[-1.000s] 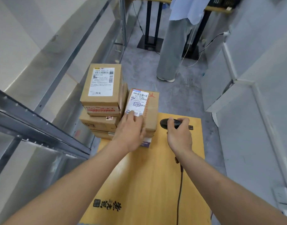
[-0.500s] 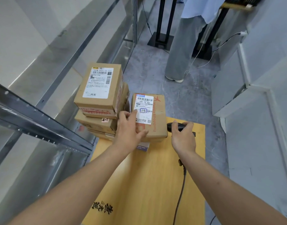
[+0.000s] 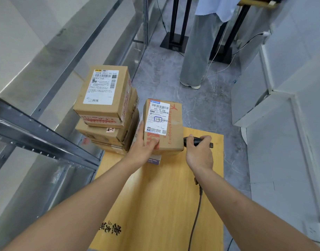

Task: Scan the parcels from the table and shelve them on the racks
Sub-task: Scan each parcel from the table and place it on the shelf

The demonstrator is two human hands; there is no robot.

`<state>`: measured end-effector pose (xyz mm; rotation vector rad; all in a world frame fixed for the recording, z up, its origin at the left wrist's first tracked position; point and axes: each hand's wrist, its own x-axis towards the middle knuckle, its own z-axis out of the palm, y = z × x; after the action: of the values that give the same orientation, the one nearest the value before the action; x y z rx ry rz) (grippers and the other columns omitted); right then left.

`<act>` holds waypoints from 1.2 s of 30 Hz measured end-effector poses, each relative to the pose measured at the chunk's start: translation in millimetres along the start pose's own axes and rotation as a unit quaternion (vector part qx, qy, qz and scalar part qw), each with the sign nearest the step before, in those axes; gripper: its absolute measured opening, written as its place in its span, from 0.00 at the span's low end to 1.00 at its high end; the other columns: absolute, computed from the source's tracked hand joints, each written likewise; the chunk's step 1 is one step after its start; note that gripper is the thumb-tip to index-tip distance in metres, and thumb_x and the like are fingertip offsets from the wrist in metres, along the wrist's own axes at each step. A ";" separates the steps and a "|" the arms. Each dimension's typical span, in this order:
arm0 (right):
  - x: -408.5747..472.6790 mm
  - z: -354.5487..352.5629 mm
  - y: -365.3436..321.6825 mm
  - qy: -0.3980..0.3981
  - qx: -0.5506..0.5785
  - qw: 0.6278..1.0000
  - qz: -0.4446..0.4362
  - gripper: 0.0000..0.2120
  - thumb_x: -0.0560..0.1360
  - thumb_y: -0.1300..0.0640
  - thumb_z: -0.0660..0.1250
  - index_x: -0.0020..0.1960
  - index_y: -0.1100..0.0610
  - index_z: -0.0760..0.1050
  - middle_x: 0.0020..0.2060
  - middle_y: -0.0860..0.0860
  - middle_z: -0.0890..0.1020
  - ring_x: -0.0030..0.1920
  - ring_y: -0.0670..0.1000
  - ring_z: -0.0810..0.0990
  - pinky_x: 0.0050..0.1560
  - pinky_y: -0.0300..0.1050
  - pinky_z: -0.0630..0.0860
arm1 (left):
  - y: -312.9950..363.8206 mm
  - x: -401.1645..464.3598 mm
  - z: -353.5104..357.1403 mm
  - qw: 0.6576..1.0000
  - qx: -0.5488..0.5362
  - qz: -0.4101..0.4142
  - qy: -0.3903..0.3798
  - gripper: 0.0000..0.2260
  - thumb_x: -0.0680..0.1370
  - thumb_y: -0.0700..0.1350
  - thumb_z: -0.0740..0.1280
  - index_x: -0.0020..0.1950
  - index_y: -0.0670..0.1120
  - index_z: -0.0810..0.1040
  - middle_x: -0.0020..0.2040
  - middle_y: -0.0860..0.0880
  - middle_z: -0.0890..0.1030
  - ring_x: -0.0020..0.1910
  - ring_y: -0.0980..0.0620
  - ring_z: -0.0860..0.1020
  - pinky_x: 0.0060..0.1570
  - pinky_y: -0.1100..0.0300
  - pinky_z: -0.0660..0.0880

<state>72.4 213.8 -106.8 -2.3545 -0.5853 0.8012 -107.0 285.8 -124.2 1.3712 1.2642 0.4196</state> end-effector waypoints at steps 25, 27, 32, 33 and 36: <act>-146.5 -91.8 -43.4 0.135 0.270 0.953 -0.036 0.11 0.81 0.36 0.59 0.50 0.43 0.66 0.45 0.48 0.83 0.45 0.52 0.84 0.54 0.63 0.82 | 18.7 -86.5 -37.6 0.960 0.192 0.197 -0.051 0.32 0.81 0.70 0.59 0.79 0.77 0.44 0.65 0.44 0.78 0.65 0.44 0.75 0.72 0.43 0.69; -167.1 -98.6 -49.7 0.136 0.296 0.945 -0.038 0.11 0.82 0.37 0.59 0.50 0.44 0.66 0.43 0.52 0.85 0.41 0.54 0.83 0.53 0.60 0.83 | 27.1 -106.4 -42.3 0.959 0.192 0.205 -0.031 0.31 0.83 0.64 0.60 0.77 0.79 0.43 0.61 0.43 0.73 0.63 0.44 0.72 0.71 0.47 0.67; -208.1 -119.7 -56.7 0.110 0.390 0.914 -0.019 0.12 0.84 0.42 0.58 0.56 0.50 0.69 0.42 0.56 0.83 0.35 0.53 0.78 0.37 0.49 0.76 | 36.6 -147.4 -51.7 0.954 0.200 0.223 -0.015 0.30 0.83 0.65 0.60 0.75 0.82 0.42 0.63 0.43 0.68 0.62 0.41 0.73 0.71 0.41 0.68; -214.8 -124.0 -56.2 0.107 0.395 0.912 -0.023 0.13 0.84 0.42 0.58 0.59 0.52 0.69 0.41 0.56 0.83 0.34 0.52 0.78 0.36 0.47 0.76 | 37.4 -154.7 -51.5 0.954 0.202 0.221 -0.009 0.31 0.83 0.64 0.60 0.75 0.82 0.42 0.63 0.43 0.68 0.62 0.42 0.73 0.71 0.41 0.68; -228.6 -136.6 -50.3 0.095 0.397 0.912 -0.042 0.16 0.85 0.42 0.58 0.62 0.53 0.70 0.41 0.56 0.83 0.33 0.51 0.78 0.33 0.46 0.76 | 38.9 -175.2 -45.8 0.955 0.184 0.230 0.013 0.31 0.83 0.63 0.61 0.75 0.82 0.43 0.65 0.44 0.67 0.65 0.42 0.73 0.72 0.39 0.69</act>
<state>-14.1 71.0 106.8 -1.6127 -0.2068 0.6028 -190.3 170.5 -5.7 1.9989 1.0686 0.5373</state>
